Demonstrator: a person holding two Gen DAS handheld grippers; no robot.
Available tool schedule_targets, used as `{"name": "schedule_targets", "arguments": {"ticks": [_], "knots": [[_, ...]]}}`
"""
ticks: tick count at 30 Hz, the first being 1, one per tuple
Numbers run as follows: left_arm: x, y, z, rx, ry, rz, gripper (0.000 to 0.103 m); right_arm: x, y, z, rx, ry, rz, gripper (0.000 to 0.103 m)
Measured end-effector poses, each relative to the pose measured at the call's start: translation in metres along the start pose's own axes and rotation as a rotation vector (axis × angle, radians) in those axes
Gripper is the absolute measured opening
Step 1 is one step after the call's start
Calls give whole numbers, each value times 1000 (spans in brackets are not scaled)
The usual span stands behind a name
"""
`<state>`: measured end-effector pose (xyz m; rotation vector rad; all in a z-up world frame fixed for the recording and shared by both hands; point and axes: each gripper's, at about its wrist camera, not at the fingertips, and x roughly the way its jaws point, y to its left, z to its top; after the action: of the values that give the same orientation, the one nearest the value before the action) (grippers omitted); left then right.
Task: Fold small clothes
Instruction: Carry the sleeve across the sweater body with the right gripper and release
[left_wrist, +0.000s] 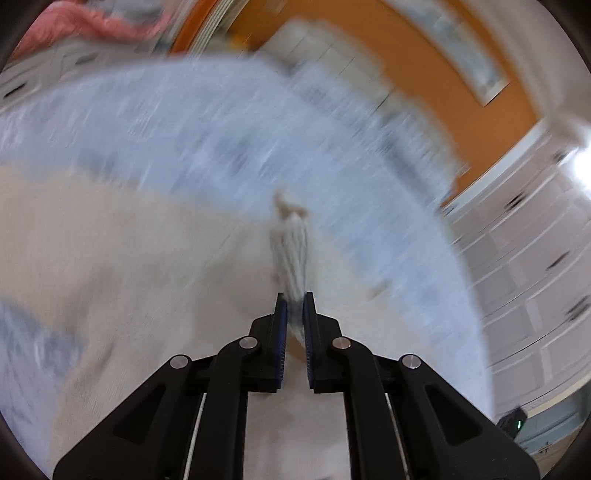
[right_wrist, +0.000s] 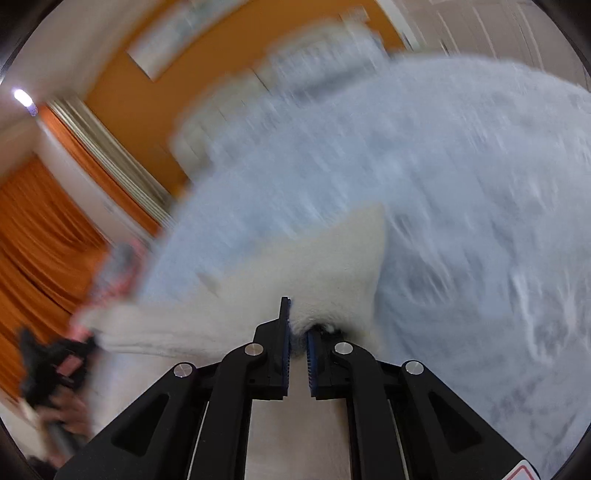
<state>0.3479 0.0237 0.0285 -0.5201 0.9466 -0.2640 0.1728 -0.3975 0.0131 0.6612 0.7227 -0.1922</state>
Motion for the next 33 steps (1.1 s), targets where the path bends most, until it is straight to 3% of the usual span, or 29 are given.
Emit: {"name": "schedule_targets", "arguments": {"ticks": [1, 2, 3, 6, 10, 14, 18, 20, 21, 22, 23, 25, 29, 33], "knots": [[22, 16, -16, -22, 78, 74, 8, 29, -16, -15, 22, 120, -82, 6], [32, 26, -26, -33, 105, 109, 8, 37, -25, -24, 41, 149, -93, 5], [34, 35, -34, -43, 95, 106, 8, 30, -27, -26, 50, 96, -59, 5], [30, 40, -34, -71, 69, 70, 8, 14, -19, -21, 71, 80, -46, 7], [36, 40, -34, -48, 73, 80, 9, -13, 1, -18, -11, 10, -114, 10], [39, 43, -40, -28, 60, 94, 9, -9, 31, -10, -113, -37, -123, 12], [38, 45, -41, -27, 64, 97, 9, 14, 38, -12, -148, -15, -135, 13], [37, 45, -40, -19, 69, 95, 10, 30, 21, -17, -156, 47, -208, 13], [37, 46, -40, -15, 72, 92, 10, 41, 8, -22, -163, 95, -279, 8], [36, 47, -39, -22, 76, 85, 10, 41, -4, -25, -160, 111, -290, 6], [32, 51, -38, -41, 80, 72, 10, 34, -12, -28, -153, 84, -235, 7], [15, 63, -35, -98, 58, 52, 10, 15, -13, -33, -142, 74, -251, 10], [-45, 121, -28, -250, -62, 53, 45, -22, -6, -52, -174, 55, -287, 20], [-111, 224, -5, -462, -188, 181, 55, -57, 3, -82, -198, 61, -260, 31]]}}
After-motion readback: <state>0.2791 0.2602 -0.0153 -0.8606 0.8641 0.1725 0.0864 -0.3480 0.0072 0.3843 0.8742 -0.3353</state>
